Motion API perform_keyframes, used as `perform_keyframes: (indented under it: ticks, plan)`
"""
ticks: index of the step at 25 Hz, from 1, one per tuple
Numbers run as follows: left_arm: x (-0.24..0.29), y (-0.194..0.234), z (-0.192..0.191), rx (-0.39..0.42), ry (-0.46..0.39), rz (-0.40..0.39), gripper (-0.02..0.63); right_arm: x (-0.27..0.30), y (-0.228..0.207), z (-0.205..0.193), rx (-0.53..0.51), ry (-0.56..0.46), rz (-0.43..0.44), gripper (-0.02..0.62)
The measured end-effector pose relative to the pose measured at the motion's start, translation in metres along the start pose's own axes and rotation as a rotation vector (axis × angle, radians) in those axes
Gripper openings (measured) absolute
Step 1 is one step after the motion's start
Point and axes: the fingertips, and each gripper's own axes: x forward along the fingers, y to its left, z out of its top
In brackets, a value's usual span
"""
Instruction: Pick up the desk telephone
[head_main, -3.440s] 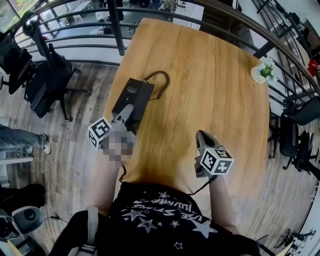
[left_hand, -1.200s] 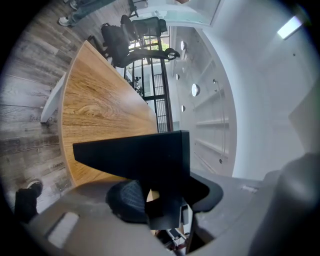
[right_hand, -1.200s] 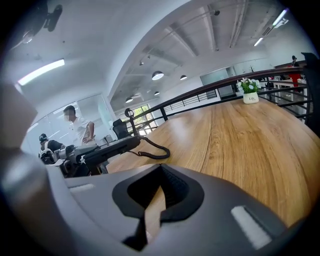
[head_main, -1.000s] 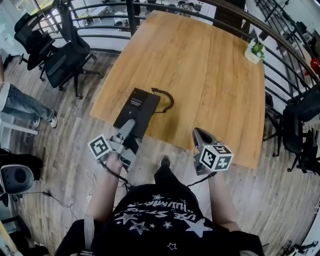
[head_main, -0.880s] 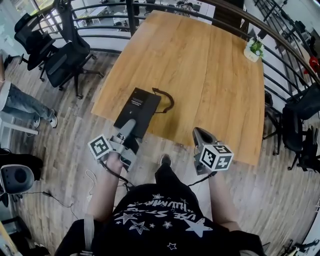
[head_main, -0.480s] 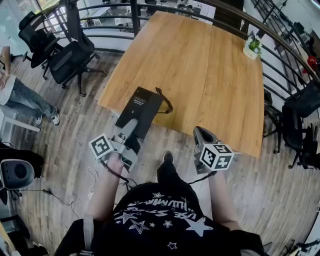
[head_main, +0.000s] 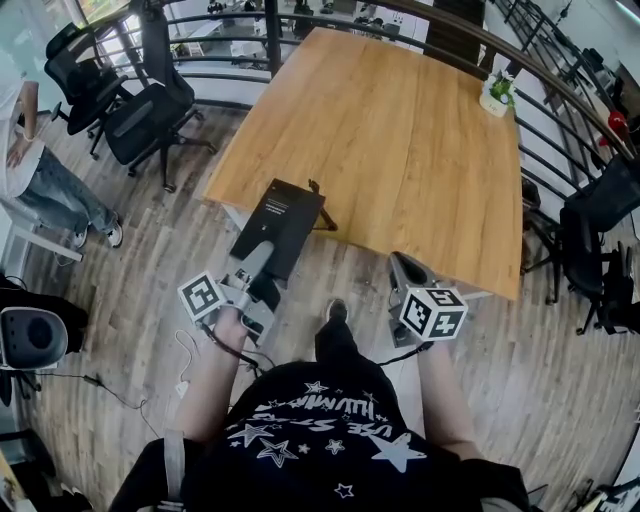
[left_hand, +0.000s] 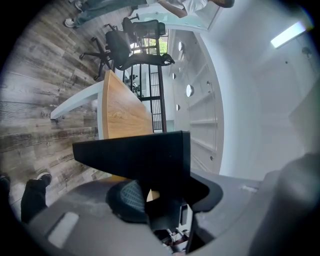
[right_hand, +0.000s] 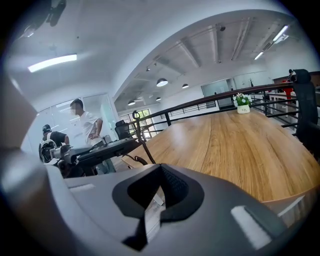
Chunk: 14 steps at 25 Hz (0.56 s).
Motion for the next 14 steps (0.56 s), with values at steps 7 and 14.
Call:
perform_keyframes:
  ticks: [7, 14]
  plan:
    - [-0.02, -0.004, -0.014, -0.001, 0.011, -0.015, 0.187, -0.017, 0.013, -0.012, -0.003, -0.004, 0.004, 0.0]
    - [-0.033, -0.006, -0.029, -0.012, 0.014, -0.033, 0.187, -0.036, 0.018, -0.025, 0.002, -0.006, 0.001, 0.0]
